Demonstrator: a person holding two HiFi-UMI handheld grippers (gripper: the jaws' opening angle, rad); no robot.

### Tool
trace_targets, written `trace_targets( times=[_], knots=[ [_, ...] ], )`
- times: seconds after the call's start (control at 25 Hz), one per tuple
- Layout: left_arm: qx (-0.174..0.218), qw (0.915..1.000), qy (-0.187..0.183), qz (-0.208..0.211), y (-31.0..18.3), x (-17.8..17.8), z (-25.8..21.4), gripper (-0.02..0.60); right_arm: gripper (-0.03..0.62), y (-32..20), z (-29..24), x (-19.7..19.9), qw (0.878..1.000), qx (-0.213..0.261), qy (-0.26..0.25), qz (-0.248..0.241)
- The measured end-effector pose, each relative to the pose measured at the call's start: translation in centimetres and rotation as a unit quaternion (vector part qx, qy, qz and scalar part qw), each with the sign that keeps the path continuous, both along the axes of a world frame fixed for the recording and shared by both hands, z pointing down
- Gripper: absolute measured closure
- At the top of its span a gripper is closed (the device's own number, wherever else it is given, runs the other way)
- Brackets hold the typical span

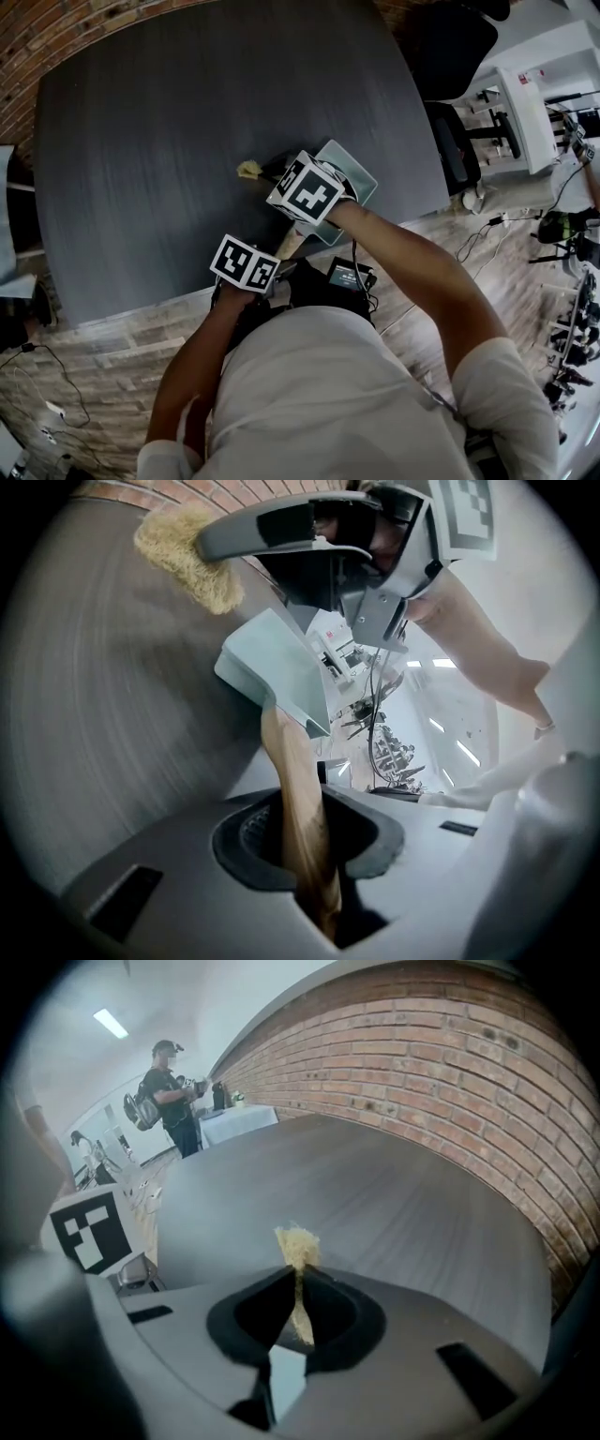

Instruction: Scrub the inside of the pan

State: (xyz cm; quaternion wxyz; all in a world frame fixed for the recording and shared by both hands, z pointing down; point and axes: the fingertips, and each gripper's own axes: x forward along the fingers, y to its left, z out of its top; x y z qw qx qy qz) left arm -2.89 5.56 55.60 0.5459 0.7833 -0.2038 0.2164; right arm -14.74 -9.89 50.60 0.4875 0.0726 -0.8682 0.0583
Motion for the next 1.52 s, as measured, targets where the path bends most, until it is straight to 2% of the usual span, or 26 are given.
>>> trace_targets(
  times=[0.32, 0.6, 0.84, 1.08, 1.2, 1.52],
  knots=[
    [-0.003, 0.9992, 0.004, -0.041, -1.2, -1.0, 0.0, 0.497, 0.559, -1.1, -2.9, 2.4, 0.996, 0.01, -0.05, 0.08],
    [0.001, 0.997, -0.003, -0.078, -2.8, -2.1, 0.1, 0.495, 0.559, -1.8, -5.3, 6.0, 0.983, 0.007, -0.091, 0.161],
    [0.006, 0.9961, -0.011, -0.088, -2.9, -2.7, -0.1, 0.494, 0.559, -1.2, -6.9, 9.7, 0.963, 0.01, -0.121, 0.241],
    [-0.016, 0.9948, 0.006, -0.1, -3.2, -1.5, 0.2, 0.494, 0.559, -0.3, -8.0, 14.1, 0.937, 0.024, -0.148, 0.316],
    [-0.018, 0.9948, 0.008, -0.1, -3.5, -1.0, -0.2, 0.494, 0.559, 0.4, -8.7, 16.1, 0.925, 0.026, -0.159, 0.344],
    [-0.026, 0.9904, 0.012, -0.135, -5.4, 1.1, -0.2, 0.495, 0.559, 2.0, -10.0, 20.8, 0.896, 0.016, -0.199, 0.396]
  ],
)
